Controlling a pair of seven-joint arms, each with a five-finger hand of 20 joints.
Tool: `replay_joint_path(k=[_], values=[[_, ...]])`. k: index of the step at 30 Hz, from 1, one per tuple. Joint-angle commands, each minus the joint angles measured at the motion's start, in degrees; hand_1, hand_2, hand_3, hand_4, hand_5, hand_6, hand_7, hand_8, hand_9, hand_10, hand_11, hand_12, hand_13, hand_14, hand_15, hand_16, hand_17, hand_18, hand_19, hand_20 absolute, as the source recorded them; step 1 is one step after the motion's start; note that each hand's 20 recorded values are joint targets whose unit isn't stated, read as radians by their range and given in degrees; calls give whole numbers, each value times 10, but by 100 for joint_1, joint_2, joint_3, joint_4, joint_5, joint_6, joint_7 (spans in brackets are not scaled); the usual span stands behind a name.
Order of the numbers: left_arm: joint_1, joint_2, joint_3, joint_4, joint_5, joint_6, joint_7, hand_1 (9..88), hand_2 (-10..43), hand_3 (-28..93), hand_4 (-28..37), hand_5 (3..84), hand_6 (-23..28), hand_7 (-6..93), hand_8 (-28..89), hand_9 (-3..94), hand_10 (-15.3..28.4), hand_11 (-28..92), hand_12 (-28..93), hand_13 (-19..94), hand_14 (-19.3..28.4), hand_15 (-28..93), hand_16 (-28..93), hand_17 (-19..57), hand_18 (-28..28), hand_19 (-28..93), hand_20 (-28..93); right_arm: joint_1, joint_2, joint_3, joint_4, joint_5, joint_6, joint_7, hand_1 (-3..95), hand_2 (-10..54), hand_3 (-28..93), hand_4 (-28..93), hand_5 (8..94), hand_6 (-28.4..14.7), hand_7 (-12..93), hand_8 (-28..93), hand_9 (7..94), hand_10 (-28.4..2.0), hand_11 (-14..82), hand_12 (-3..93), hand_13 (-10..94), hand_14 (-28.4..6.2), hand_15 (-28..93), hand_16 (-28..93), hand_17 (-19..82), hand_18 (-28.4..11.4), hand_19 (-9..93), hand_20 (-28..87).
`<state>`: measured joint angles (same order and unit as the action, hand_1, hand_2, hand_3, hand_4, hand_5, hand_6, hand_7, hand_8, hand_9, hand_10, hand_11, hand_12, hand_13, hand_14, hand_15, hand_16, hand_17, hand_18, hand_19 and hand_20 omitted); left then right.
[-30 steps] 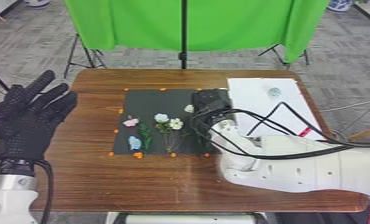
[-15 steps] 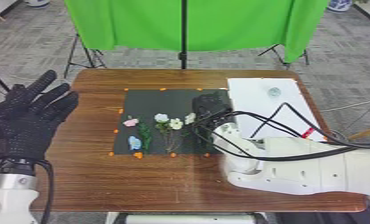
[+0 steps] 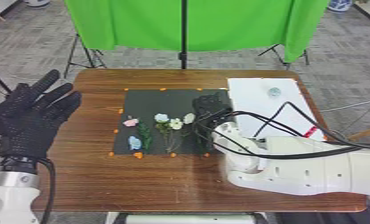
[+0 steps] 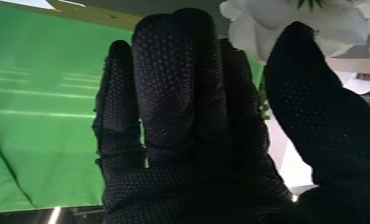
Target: Arrange flowers
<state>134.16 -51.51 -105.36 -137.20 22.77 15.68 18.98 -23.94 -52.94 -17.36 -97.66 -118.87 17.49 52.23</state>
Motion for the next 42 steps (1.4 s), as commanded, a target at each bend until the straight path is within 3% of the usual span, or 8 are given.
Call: replay_joint_path(k=[1, 10, 16, 22, 25, 34, 35, 42], values=[[69, -100, 19, 37, 56, -65, -139, 216, 99, 766, -261, 367, 107, 165, -99, 340, 220, 298, 113, 263, 284, 529, -102, -39, 284, 800, -282, 27, 183, 102, -154, -11, -151, 68, 384, -95, 816, -283, 596, -4, 167, -131, 732, -121, 268, 159, 713, -73, 622, 152, 286, -180, 834, 35], [40, -128, 56, 39, 70, -40, -165, 216, 98, 765, -261, 367, 107, 164, -99, 341, 220, 297, 113, 263, 284, 529, -102, -39, 284, 800, -281, 153, 605, 424, -448, 31, 100, 95, 379, -95, 811, -283, 582, -10, 161, -128, 719, -130, 267, 159, 705, -78, 628, 148, 281, -184, 834, 39], [-48, -113, 84, 52, 91, -52, -227, 217, 98, 764, -262, 366, 107, 164, -99, 340, 220, 297, 113, 263, 284, 528, -102, -39, 284, 800, -281, 131, 988, 870, -229, 222, 502, 138, 376, -95, 813, -282, 582, -11, 161, -127, 709, -134, 256, 153, 701, -85, 623, 142, 283, -185, 828, 38], [-4, -94, 94, 23, 69, -21, -122, 216, 98, 765, -261, 366, 107, 163, -98, 340, 220, 297, 114, 263, 284, 529, -102, -39, 284, 800, -282, 224, 1384, 1232, 252, 1168, 237, -58, 340, -79, 820, -268, 531, -23, 148, -125, 596, -150, 181, 132, 661, -98, 595, 127, 278, -188, 804, 18], [52, -92, 69, -1, 42, 5, -60, 217, 98, 765, -260, 366, 107, 163, -99, 341, 220, 297, 113, 263, 284, 530, -102, -39, 284, 800, -282, 301, 1533, 1129, 535, 1446, 565, 51, 324, -70, 822, -267, 500, -26, 144, -123, 546, -156, 156, 128, 636, -104, 591, 117, 277, -188, 805, 13], [64, -65, 76, -4, 14, -11, 53, 218, 99, 763, -260, 363, 107, 164, -99, 340, 219, 298, 113, 264, 284, 530, -102, -38, 284, 802, -282, 383, 1949, 1079, 933, 1931, -225, -146, 298, -76, 819, -278, 444, -24, 144, -124, 472, -149, 116, 125, 599, -112, 615, 107, 280, -187, 830, 11], [44, -76, 77, 3, 22, -24, 20, 218, 99, 763, -260, 363, 107, 164, -99, 340, 219, 298, 114, 264, 284, 530, -102, -38, 284, 802, -282, 263, 1969, 1227, 953, 1949, -380, -151, 295, -78, 819, -279, 432, -24, 141, -125, 462, -145, 109, 125, 594, -113, 614, 105, 279, -187, 831, 10], [36, -54, 137, 14, -19, -50, 128, 217, 98, 764, -260, 363, 107, 164, -99, 340, 219, 298, 112, 263, 284, 529, -102, -38, 284, 801, -283, -74, 1835, 1813, 1200, 2316, -1242, -483, 284, -79, 820, -282, 349, -9, 126, -120, 387, -145, 76, 130, 556, -124, 627, 92, 261, -187, 837, 1]])
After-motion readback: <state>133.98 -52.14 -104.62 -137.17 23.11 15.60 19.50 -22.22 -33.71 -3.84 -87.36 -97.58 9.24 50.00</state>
